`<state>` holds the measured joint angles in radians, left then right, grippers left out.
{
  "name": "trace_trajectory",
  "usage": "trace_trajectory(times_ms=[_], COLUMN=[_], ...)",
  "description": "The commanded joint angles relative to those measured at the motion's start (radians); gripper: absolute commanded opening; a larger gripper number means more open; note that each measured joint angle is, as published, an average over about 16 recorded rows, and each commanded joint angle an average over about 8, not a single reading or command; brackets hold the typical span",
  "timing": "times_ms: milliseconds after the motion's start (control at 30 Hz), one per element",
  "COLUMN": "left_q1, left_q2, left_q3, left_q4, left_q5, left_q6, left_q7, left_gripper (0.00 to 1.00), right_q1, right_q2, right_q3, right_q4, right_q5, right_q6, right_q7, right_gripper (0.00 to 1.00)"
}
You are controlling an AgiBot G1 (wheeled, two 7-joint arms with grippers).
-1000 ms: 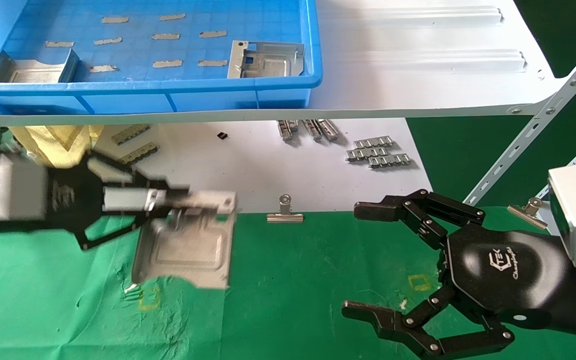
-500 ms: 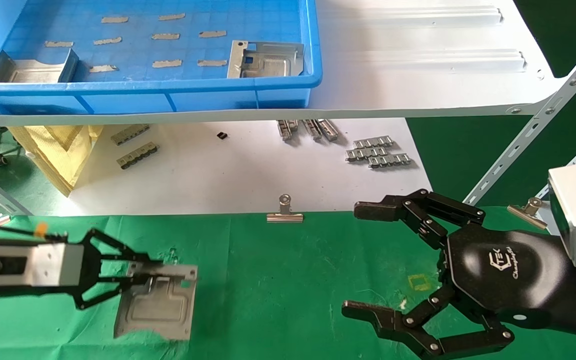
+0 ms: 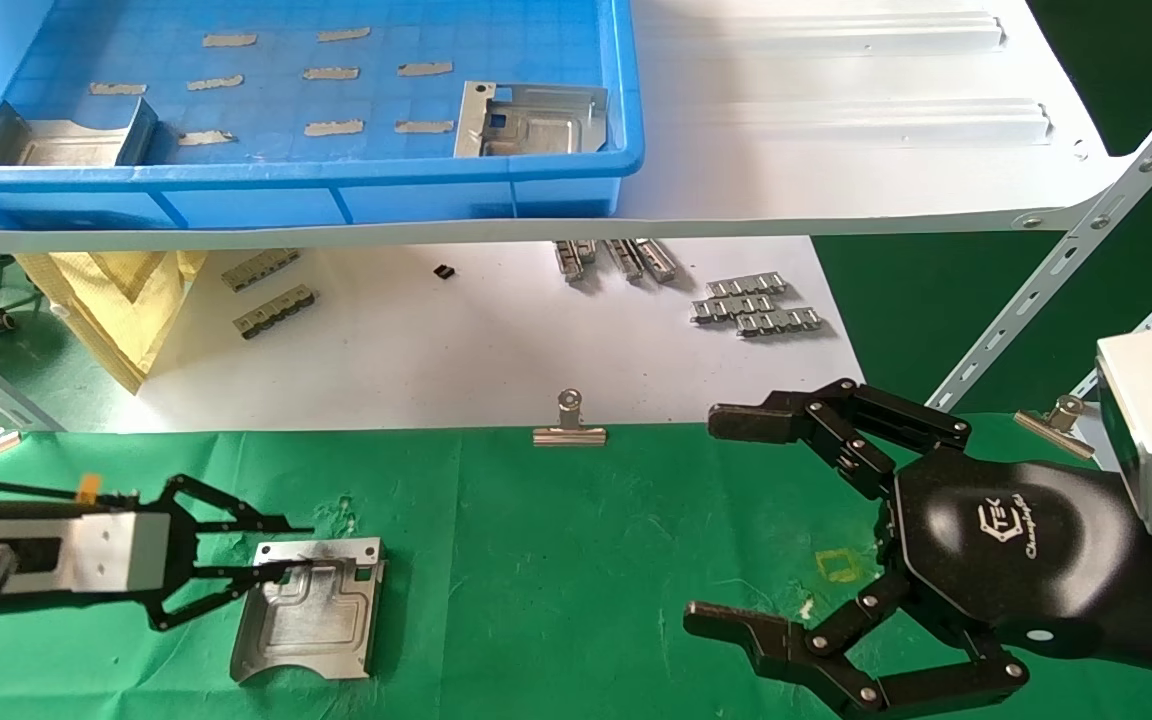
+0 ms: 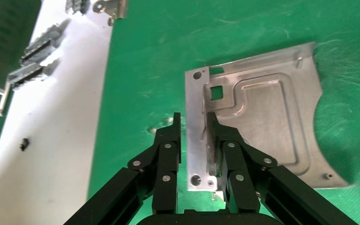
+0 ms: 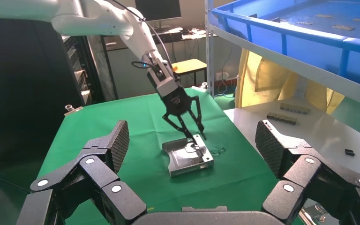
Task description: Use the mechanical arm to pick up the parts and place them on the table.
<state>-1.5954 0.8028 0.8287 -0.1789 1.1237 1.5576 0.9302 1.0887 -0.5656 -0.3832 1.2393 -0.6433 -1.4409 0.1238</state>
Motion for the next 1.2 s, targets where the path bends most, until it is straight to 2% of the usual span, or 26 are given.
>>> trace_trajectory(times_ms=[33, 233, 500, 600, 700, 967, 1200], left_q1=[-0.01, -0.011, 0.115, 0.16, 0.182, 0.168, 0.207], left_q2=[0.0, -0.001, -0.044, -0.056, -0.061, -0.059, -0.074], left_q3=[0.0, -0.018, -0.08, -0.096, -0.104, -0.106, -0.153], left_q4=[0.018, 0.042, -0.026, -0.043, -0.051, -0.068, -0.176], left_q5=[0.0, -0.046, -0.248, -0.306, -0.335, -0.309, -0.321], left_q6=[0.001, 0.03, 0.05, 0.049, 0.049, 0.046, 0.035], left_q7=[0.018, -0.035, -0.314, -0.375, -0.401, -0.386, -0.464], left_gripper=[1.0, 1.0, 1.0, 1.0, 1.0, 1.0, 1.0], right_q1=[0.0, 0.0, 0.0, 0.0, 0.0, 0.0, 0.0], right_q2=[0.0, 0.0, 0.0, 0.0, 0.0, 0.0, 0.0], right_q3=[0.0, 0.0, 0.0, 0.0, 0.0, 0.0, 0.0], right_q4=[0.0, 0.0, 0.0, 0.0, 0.0, 0.0, 0.0], right_q5=[0.0, 0.0, 0.0, 0.0, 0.0, 0.0, 0.0], right_q6=[0.0, 0.0, 0.0, 0.0, 0.0, 0.0, 0.0], right_q7=[0.0, 0.0, 0.0, 0.0, 0.0, 0.0, 0.0], right_gripper=[1.0, 1.0, 1.0, 1.0, 1.0, 1.0, 1.0])
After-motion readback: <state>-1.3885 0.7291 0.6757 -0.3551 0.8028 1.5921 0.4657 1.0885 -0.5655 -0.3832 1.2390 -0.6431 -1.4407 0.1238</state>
